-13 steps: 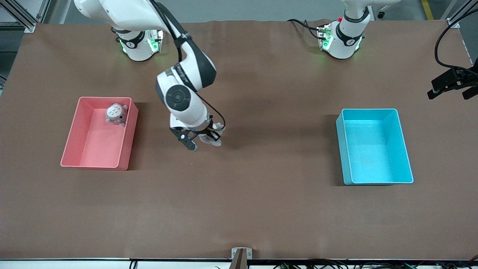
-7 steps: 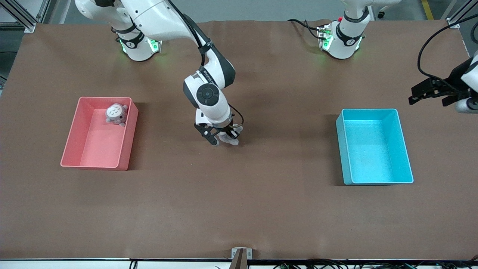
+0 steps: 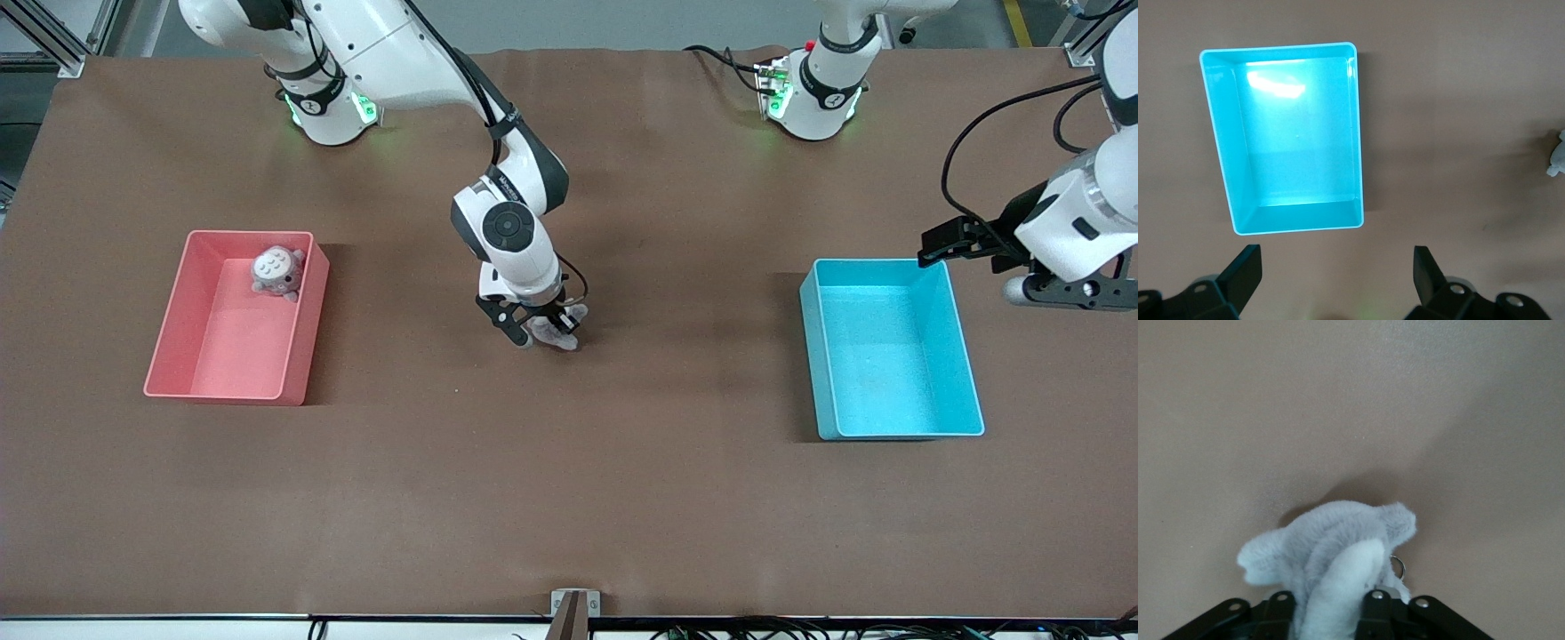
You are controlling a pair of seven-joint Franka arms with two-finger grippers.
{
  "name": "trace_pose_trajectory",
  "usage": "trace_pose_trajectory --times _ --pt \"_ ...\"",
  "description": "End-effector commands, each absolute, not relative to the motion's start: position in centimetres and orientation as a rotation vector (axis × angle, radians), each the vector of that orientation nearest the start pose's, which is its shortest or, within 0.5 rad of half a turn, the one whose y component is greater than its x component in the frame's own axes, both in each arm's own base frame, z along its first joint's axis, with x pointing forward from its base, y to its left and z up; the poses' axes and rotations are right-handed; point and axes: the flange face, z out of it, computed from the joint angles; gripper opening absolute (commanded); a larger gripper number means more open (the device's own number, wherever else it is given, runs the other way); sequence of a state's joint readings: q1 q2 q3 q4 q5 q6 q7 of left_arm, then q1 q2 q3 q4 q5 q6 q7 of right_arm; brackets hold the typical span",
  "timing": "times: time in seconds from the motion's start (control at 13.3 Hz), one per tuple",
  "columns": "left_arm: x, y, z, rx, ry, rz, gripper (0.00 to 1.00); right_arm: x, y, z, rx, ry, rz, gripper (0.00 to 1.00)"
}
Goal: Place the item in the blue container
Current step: 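Set the plush on the table with the right gripper while the left gripper approaches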
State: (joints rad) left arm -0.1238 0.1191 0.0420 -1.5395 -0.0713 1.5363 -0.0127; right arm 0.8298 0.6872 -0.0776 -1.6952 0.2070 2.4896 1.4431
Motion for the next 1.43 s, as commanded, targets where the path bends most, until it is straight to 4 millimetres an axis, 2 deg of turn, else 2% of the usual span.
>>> trace_pose_trajectory --times 0.0,0.23,0.3,0.45,0.68,0.75,0.83,0.98,1.2,1.35 --pt "58.5 -7.5 56.0 -3.202 0.072 0.222 1.0 49.9 47.4 20.4 -2.756 1.215 0.01 1.0" --pt "59.3 -9.1 54.5 -3.197 0.053 0.226 1.0 51.0 47.3 21.8 -2.818 1.109 -0.101 1.0" --pt "59.4 -9.8 54.1 -3.194 0.049 0.228 1.0 52.0 46.8 22.5 -2.824 1.086 -0.135 1.0" --pt "59.9 -10.6 53.2 -3.213 0.042 0.237 1.0 53.8 44.8 23.8 -2.878 1.005 -0.143 1.0" --pt "60.1 -13.0 51.8 -3.212 0.042 0.258 1.0 56.1 40.5 28.2 -2.986 0.857 -0.091 1.0" --pt "60.1 -14.4 51.2 -3.209 0.035 0.255 1.0 56.7 38.6 29.5 -3.028 0.82 -0.05 1.0" --pt "60.3 -15.5 50.3 -3.204 0.032 0.262 1.0 57.5 35.9 31.0 -3.072 0.776 0.007 1.0" --pt "60.0 -19.1 49.0 -3.193 0.011 0.262 1.0 58.6 30.7 33.4 -3.142 0.666 0.12 1.0" --pt "59.0 -27.0 46.2 -3.185 -0.06 0.207 1.0 59.2 20.9 38.0 -3.185 0.493 0.31 1.0" --pt "58.2 -31.9 44.3 -3.198 -0.09 0.144 1.0 58.5 14.7 40.4 -3.168 0.384 0.35 1.0"
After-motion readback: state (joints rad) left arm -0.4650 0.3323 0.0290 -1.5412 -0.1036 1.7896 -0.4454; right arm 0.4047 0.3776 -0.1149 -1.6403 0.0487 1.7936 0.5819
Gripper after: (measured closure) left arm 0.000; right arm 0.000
